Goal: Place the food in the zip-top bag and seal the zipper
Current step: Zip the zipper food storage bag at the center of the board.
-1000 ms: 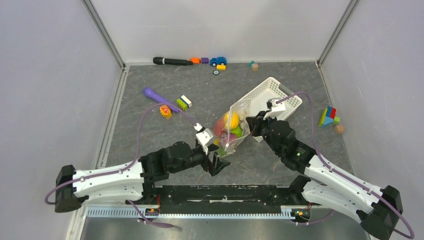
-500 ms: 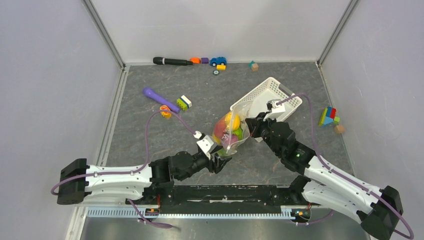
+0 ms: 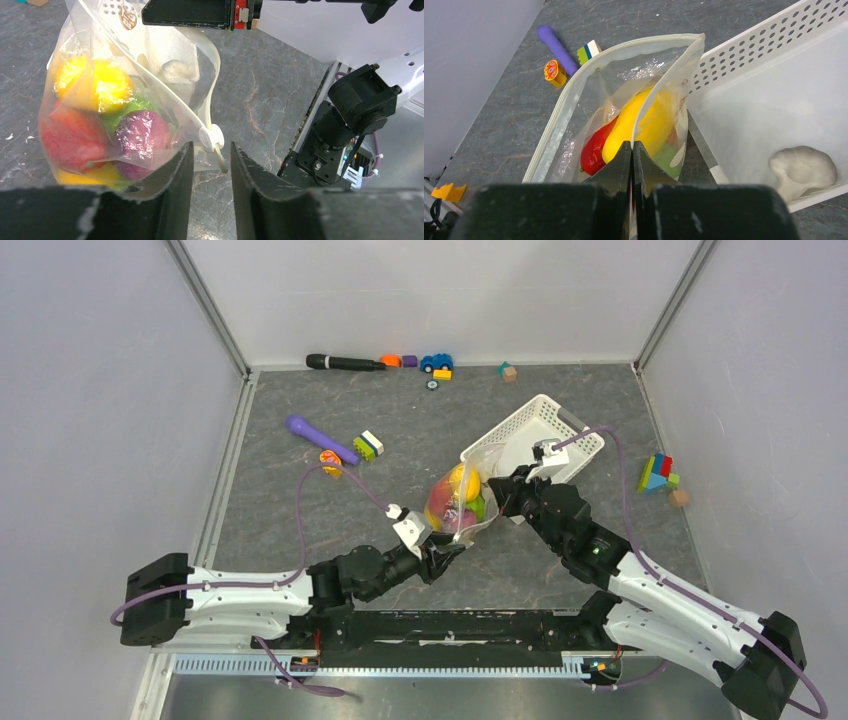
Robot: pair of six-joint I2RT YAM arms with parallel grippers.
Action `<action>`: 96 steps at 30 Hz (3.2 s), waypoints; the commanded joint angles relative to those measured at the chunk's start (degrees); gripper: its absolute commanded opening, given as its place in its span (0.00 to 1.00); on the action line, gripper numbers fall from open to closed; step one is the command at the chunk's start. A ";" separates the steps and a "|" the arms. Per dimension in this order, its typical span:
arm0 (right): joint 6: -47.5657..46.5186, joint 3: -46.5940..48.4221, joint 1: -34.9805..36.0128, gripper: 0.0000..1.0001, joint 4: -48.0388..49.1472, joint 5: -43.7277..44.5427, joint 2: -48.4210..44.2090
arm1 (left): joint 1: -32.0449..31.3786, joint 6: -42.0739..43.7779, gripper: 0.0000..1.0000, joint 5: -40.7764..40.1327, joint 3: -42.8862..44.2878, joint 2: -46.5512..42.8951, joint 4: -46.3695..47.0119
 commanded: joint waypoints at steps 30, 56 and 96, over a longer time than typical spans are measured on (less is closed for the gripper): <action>-58.55 12.71 -0.03 0.98 -13.55 -44.62 -2.66 | -0.32 11.11 0.02 -4.23 5.87 -20.31 -33.85; -77.78 30.06 1.67 0.65 -30.49 -78.79 21.21 | -0.30 16.77 0.02 2.95 9.33 -18.74 -36.06; -73.30 31.59 4.81 0.00 -26.88 -68.49 24.97 | -0.32 15.70 0.02 1.02 7.05 -22.75 -35.08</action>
